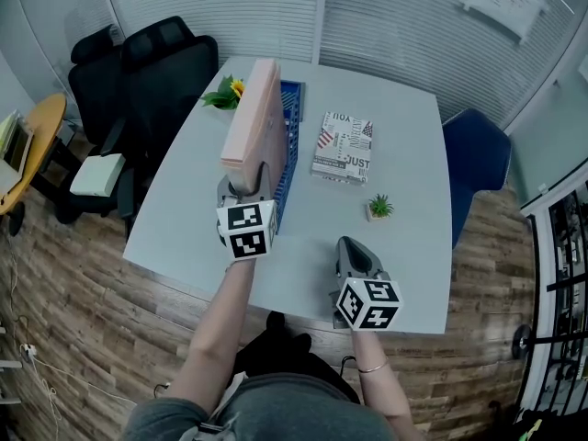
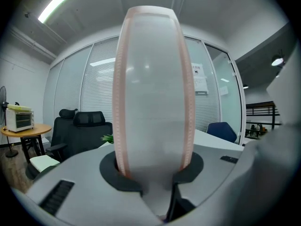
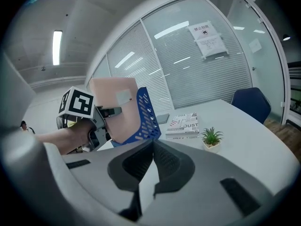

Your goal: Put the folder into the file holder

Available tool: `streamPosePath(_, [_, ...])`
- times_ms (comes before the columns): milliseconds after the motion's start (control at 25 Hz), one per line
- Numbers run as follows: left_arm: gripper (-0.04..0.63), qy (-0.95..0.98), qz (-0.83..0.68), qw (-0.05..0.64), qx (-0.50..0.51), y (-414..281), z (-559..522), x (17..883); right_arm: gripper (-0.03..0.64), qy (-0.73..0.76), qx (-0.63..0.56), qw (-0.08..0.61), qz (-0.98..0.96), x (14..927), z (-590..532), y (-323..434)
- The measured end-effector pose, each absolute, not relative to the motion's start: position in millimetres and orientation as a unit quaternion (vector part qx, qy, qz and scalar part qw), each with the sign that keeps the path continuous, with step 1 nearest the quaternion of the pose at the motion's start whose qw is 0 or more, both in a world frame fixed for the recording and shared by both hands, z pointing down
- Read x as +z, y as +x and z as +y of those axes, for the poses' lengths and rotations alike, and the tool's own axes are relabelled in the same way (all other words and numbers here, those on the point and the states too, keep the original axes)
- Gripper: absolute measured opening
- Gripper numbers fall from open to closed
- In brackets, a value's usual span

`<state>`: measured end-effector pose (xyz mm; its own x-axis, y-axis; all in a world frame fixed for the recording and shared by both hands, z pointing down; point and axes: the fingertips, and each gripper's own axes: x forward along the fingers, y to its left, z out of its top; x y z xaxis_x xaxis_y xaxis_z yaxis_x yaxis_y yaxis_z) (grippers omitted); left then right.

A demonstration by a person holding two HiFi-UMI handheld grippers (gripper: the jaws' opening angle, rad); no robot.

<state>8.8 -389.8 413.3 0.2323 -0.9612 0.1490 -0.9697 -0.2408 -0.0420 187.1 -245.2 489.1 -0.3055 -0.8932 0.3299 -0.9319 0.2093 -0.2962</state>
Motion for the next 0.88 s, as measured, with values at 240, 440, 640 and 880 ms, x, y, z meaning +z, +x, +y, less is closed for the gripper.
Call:
streamPosePath(240, [0.141,0.783,-0.613,0.042,0.091,11,-392,437,-0.002,0.592,0.228,0.046,-0.771,495,-245,191])
streamPosePath(440, [0.146,0.782,-0.612,0.048,0.106,13,-394,454,-0.002,0.593,0.231,0.051,-0.770,498,-245,191])
streamPosePath(640, [0.157,0.784,-0.610,0.049,0.098,12,-396,454,-0.001,0.589,0.231,0.051,-0.773,497,-246,185])
streamPosePath(880, [0.184,0.791,-0.603,0.060,0.088,9,-396,455,0.000,0.586,0.232,0.051,-0.775,498,-248,181])
